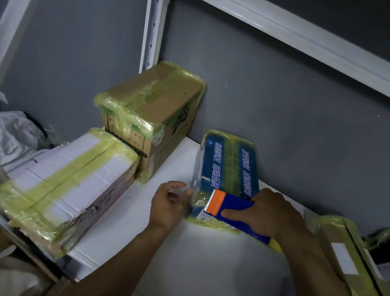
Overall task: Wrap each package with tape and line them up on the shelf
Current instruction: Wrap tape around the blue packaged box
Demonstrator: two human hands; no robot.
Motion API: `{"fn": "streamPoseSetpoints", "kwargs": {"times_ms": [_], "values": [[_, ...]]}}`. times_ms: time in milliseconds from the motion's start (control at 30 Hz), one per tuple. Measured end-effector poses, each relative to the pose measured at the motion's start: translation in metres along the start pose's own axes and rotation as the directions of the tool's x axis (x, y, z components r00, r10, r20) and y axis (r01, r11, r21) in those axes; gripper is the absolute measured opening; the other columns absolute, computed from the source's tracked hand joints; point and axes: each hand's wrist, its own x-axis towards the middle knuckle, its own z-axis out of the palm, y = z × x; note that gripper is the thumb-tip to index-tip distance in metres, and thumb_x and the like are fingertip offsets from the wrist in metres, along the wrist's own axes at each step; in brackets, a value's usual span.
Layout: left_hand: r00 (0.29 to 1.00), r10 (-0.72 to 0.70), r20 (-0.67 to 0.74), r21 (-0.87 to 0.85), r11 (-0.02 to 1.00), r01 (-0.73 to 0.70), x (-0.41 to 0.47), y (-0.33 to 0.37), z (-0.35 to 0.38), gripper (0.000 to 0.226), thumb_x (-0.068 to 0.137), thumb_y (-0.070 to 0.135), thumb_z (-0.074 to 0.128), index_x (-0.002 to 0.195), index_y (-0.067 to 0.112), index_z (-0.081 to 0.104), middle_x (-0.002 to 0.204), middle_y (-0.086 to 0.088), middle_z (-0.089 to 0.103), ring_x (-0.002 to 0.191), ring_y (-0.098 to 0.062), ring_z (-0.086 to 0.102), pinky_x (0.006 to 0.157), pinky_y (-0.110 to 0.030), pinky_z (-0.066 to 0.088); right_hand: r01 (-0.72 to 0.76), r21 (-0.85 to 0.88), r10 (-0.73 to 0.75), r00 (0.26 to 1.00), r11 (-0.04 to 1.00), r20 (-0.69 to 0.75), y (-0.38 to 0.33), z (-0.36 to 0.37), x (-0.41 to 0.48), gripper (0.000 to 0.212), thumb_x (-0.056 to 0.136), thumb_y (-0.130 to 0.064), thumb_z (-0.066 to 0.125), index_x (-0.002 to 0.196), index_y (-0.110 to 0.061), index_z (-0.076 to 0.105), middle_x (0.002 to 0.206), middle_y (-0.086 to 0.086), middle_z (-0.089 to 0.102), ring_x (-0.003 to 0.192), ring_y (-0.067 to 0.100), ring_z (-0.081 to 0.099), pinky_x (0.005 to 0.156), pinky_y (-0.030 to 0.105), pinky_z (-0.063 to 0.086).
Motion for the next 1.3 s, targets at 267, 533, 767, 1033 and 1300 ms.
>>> {"fn": "streamPoseSetpoints", "kwargs": {"times_ms": [267,533,767,1033,1300], "values": [[0.948,0.004,0.319,-0.103,0.994,0.031,-0.025,-0.012,0.010,0.030,0.103,0.045,0.044,0.113,0.038,0.071,0.105,0.024,0.073,0.106,0.003,0.067,0.073,-0.014,0.055,0.003,0.034,-0.002,1.000,0.999,-0.022,0.004,0.004,0.001,0.082,0.060,-0.088,0.073,0.113,-0.028,0.060,0.083,-0.017,0.057,0.080,0.007,0.064,0.070,0.028,0.056],[0.841,0.176,0.512,-0.071,0.984,-0.162,0.020,-0.002,-0.022,0.050,0.087,0.018,0.073,0.136,0.013,0.064,0.140,0.004,0.062,0.133,-0.013,0.055,0.099,-0.036,0.056,0.003,0.046,-0.003,1.000,0.999,-0.006,0.005,0.002,-0.001,0.080,0.060,-0.086,0.075,0.112,-0.027,0.060,0.090,-0.013,0.061,0.087,0.012,0.066,0.076,0.032,0.059],[0.703,0.356,0.615,0.373,0.654,-0.658,0.033,0.015,-0.030,0.059,0.088,0.062,0.056,0.138,0.030,0.063,0.145,0.018,0.055,0.133,-0.001,0.051,0.102,-0.033,0.054,0.006,0.055,-0.005,1.000,0.998,-0.018,0.008,0.006,-0.001,0.085,0.062,-0.086,0.073,0.120,-0.025,0.059,0.095,-0.012,0.060,0.092,0.014,0.067,0.078,0.033,0.060],[0.682,0.477,0.554,0.357,0.604,-0.712,0.032,0.012,-0.031,0.054,0.086,0.054,0.069,0.131,0.025,0.069,0.137,0.014,0.063,0.124,-0.004,0.060,0.097,-0.033,0.057,0.010,0.111,-0.007,0.999,0.994,-0.036,0.008,0.010,-0.007,0.084,0.060,-0.089,0.070,0.115,-0.026,0.060,0.089,-0.016,0.061,0.081,0.007,0.063,0.063,0.023,0.052],[0.691,0.455,0.562,0.389,0.592,-0.706,0.033,0.010,-0.027,0.047,0.088,0.050,0.072,0.129,0.027,0.070,0.137,0.016,0.063,0.125,-0.003,0.058,0.098,-0.032,0.056,0.007,0.138,-0.001,0.999,0.990,-0.040,0.017,0.001,-0.022,0.076,0.059,-0.088,0.071,0.100,-0.025,0.066,0.079,-0.016,0.062,0.075,0.006,0.064,0.060,0.021,0.047]]}}
